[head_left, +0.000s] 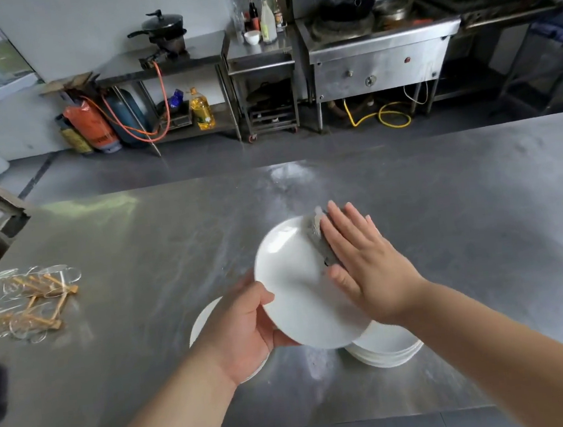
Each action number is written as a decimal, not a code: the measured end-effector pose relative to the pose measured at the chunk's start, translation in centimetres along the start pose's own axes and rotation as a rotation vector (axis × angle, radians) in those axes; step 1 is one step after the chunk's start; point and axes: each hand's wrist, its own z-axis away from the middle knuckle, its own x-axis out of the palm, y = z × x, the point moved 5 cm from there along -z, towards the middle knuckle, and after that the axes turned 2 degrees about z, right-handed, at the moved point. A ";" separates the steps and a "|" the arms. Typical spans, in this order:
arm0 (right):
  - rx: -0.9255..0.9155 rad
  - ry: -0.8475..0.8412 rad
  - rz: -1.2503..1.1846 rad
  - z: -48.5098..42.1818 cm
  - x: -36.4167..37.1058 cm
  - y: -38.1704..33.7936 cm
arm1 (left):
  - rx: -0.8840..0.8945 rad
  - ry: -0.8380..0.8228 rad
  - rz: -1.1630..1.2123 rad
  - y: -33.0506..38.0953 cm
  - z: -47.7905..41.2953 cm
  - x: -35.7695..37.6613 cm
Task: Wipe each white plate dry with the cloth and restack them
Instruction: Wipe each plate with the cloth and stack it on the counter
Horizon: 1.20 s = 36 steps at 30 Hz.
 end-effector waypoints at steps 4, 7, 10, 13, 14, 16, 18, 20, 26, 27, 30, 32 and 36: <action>-0.135 0.074 -0.148 -1.4 -1.6 -3.4 | 0.002 0.042 -0.351 -0.9 0.3 1.6; -0.296 0.017 -0.202 -1.9 -1.6 -5.8 | 0.044 0.107 -0.563 -0.6 0.3 2.1; -0.206 -0.025 -0.294 -1.8 -2.7 -3.5 | 0.126 0.116 -0.709 0.7 0.9 1.8; 0.021 -0.037 -0.202 -0.9 -3.2 -0.1 | 0.215 0.185 -0.782 1.9 1.3 1.4; 0.090 -0.024 -0.148 -0.5 -3.1 0.1 | 0.243 0.218 -0.803 2.1 1.2 1.5; 0.129 0.056 -0.071 -0.3 -2.7 -1.1 | 0.291 0.235 -0.864 2.3 1.1 2.8; 0.052 0.136 0.017 -0.5 -2.6 -3.2 | 0.306 0.205 -0.878 1.9 0.9 4.5; 0.009 0.205 0.093 -1.0 -3.5 -3.9 | 0.345 0.203 -0.880 2.0 1.0 5.5; 0.427 0.178 -0.238 0.5 -3.9 2.6 | 0.544 0.543 -0.664 4.3 2.4 2.8; 0.473 0.150 -0.350 1.2 -3.2 3.1 | 0.541 0.579 -0.621 4.4 2.4 2.4; 0.439 0.215 -0.390 1.8 -3.0 2.7 | 0.542 0.451 -0.800 4.3 1.8 3.7; 0.291 0.310 -0.279 0.6 -4.2 1.5 | 0.554 0.300 -0.958 3.2 1.1 5.2; 0.141 0.337 -0.145 -1.5 -6.4 -0.1 | 0.598 0.329 -0.867 2.7 1.2 5.8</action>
